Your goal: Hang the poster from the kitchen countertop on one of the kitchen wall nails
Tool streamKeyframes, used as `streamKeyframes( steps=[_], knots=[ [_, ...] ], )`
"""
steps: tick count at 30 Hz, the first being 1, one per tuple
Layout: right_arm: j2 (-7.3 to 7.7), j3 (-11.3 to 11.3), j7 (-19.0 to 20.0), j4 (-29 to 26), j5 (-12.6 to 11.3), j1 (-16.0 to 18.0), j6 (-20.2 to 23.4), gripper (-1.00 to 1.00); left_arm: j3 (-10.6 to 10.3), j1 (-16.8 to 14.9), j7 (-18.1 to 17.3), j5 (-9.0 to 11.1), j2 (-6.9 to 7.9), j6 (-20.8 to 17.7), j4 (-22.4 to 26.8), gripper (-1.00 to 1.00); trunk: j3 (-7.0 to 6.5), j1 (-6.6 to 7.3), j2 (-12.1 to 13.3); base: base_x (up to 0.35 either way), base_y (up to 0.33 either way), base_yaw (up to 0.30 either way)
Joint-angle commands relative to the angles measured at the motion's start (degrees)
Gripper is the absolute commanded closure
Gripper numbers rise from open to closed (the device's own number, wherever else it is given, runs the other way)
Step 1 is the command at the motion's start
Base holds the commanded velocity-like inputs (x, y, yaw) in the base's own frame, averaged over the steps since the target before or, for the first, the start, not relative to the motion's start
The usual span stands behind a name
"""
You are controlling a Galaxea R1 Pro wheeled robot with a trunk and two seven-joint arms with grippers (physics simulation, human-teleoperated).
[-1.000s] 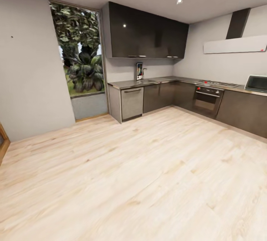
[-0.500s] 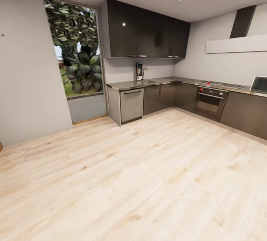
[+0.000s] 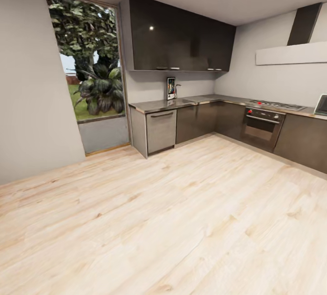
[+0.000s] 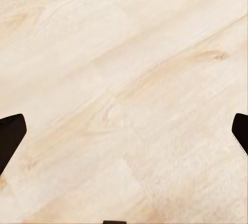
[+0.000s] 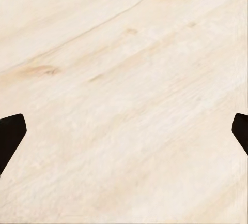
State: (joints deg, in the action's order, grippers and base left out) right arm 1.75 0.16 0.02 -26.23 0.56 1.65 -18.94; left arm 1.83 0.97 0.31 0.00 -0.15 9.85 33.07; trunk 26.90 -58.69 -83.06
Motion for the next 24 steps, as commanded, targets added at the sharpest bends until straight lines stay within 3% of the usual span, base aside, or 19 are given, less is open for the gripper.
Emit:
streamKeyframes(
  steps=[1, 11, 24],
  knots=[
    [0.01, 0.0, 0.0, 0.0, 0.1, 0.0, -0.2, -1.0, 0.1, 0.0, 0.0, 0.0, -0.02, 0.1, 0.1, -1.0, 0.05, -0.04, 0.0, 0.334, 0.0, 0.0],
    [0.01, 0.0, 0.0, 0.0, 0.1, 0.0, -0.2, -1.0, 0.1, 0.0, 0.0, 0.0, -0.01, 0.1, 0.1, -1.0, 0.05, -0.04, 0.0, 0.334, -0.032, 0.0],
    [0.01, 0.0, 0.0, 0.0, 0.1, 0.0, -0.2, -1.0, 0.1, 0.0, 0.0, 0.0, -0.03, 0.1, 0.1, -1.0, 0.05, -0.04, 0.0, 0.329, -0.116, 0.0]
  ],
)
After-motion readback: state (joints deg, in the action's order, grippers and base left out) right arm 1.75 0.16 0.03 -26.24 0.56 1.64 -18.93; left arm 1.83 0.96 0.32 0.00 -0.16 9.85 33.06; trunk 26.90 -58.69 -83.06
